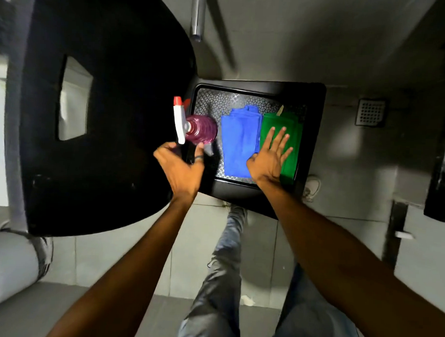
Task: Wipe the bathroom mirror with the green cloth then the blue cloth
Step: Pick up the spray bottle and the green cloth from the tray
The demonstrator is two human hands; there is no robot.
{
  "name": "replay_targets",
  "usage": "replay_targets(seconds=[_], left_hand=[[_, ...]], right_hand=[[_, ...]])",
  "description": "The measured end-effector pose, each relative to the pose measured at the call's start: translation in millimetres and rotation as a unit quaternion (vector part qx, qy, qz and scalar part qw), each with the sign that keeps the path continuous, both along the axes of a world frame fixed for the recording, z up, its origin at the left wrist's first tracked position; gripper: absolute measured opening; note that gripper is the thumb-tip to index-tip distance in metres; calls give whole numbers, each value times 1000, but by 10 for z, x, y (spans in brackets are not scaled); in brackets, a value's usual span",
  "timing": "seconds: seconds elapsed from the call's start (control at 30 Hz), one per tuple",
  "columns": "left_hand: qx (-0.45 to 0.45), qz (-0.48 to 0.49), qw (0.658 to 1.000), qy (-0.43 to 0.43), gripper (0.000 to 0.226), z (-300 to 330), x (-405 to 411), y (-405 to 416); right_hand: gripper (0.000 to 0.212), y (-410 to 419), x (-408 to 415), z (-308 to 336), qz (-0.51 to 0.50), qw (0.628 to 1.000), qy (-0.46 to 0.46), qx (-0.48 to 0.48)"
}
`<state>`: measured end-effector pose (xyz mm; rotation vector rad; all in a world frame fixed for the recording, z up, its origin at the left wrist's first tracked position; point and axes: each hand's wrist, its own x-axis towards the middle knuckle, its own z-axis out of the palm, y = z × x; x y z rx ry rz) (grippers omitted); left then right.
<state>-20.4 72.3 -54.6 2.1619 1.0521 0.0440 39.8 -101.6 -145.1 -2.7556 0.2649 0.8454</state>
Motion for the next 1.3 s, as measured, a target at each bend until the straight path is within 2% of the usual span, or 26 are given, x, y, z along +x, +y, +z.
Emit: replay_targets(seconds=[0.1,0.2,0.3,0.4,0.47,0.57,0.6,0.63,0.67,0.7,0.73,0.77,0.8,0.87,0.93,1.03,1.1,1.23,1.3], left_hand=[[-105,-8,993,-55,83,-92,246,150],[-100,-67,989,-88,89,-215,453,258],[-101,-100,983,-119,84,-269,585,306],[-99,-147,973,-151,67,-263,635,328],[-106,-162,970,-146,57,-227,716,336],[-112,-188,967,-128,58,-101,658,351],[-125,-176,970,-110,57,-48,698,300],[-156,-178,964,-118,56,-66,808,291],[-147,-184,964,-125,57,-45,741,252],[-109,-204,949,-212,59,753,1018,105],[-81,-233,948,-202,63,968,1006,86],[-96,-246,953,-151,67,992,1006,82],[-98,-255,951,-144,71,1083,1018,51],[-139,-273,936,-174,75,1218,950,32],[-172,-280,919,-219,75,1812,1075,-33],[-218,-261,899,-274,46,2726,1461,-153],[-223,-294,879,-303,34,3330,1556,-233],[-235,-362,831,-352,38,4259,1640,-353],[-213,-391,813,-375,35,4729,1704,-401]], right_hand=[[84,-110,-68,-86,2,999,-39,9],[75,-120,-112,-147,-12,996,-80,24],[93,-98,-81,-155,-6,998,-65,9],[105,-51,-45,-125,6,999,-48,13],[100,-71,47,-89,13,999,-29,1],[83,-164,122,145,10,999,-10,31],[77,-238,225,176,-10,999,24,38],[69,-258,445,265,-93,988,19,118],[57,-287,398,328,-183,966,24,178],[42,-543,700,1132,-298,911,-42,281],[33,-596,671,1450,-365,846,-27,387],[33,-656,662,1528,-429,771,42,469],[35,-670,695,1636,-463,715,90,516],[36,-753,553,1758,-470,642,132,592],[28,-867,608,2378,-454,575,110,672],[39,-768,914,3327,-366,558,86,740],[46,-722,1097,3833,-325,546,84,767],[51,-717,1414,4708,-268,497,35,824],[60,-733,1544,5264,-234,485,-15,842]])
